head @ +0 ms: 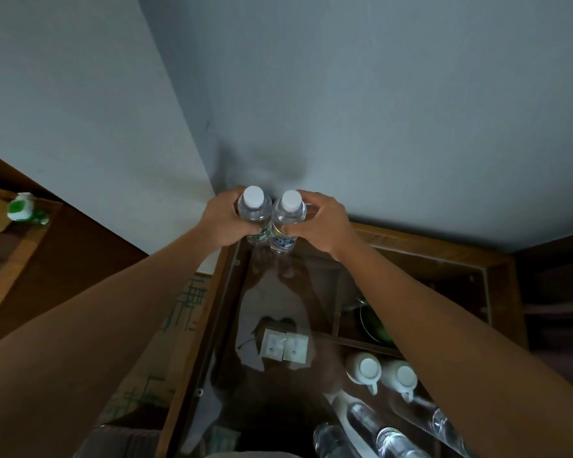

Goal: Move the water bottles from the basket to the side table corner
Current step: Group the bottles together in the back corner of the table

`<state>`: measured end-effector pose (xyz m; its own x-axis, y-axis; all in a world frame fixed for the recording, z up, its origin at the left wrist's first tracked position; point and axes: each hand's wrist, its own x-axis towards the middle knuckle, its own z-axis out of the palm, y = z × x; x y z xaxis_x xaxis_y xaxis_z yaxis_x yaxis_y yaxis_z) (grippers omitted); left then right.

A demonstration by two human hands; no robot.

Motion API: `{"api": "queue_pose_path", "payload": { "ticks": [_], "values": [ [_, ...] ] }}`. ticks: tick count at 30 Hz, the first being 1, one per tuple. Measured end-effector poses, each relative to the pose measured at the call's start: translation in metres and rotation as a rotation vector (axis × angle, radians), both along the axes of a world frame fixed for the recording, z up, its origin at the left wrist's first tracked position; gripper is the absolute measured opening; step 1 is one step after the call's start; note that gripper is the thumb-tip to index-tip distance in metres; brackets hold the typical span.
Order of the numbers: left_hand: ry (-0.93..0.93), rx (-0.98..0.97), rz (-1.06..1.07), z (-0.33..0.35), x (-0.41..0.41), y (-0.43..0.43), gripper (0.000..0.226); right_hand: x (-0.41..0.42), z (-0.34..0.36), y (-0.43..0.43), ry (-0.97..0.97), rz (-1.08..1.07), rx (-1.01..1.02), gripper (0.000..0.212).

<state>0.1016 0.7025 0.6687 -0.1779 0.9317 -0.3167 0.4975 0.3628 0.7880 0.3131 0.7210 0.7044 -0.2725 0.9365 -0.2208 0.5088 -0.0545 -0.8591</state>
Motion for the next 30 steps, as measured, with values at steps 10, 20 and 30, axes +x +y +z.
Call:
{"api": "queue_pose_path", "payload": {
  "ticks": [10,20,30],
  "values": [
    [-0.086,-0.005,0.071,-0.013,-0.01,0.01,0.081,-0.02,-0.017,0.01,0.01,-0.089,-0.036,0.072],
    [-0.074,-0.011,0.016,-0.008,-0.008,0.01,0.075,-0.025,-0.021,0.007,-0.047,-0.114,-0.005,0.068],
    [-0.017,0.035,0.036,0.019,-0.006,-0.001,0.071,-0.031,0.007,0.002,-0.183,-0.008,-0.049,0.061]
  ]
}}
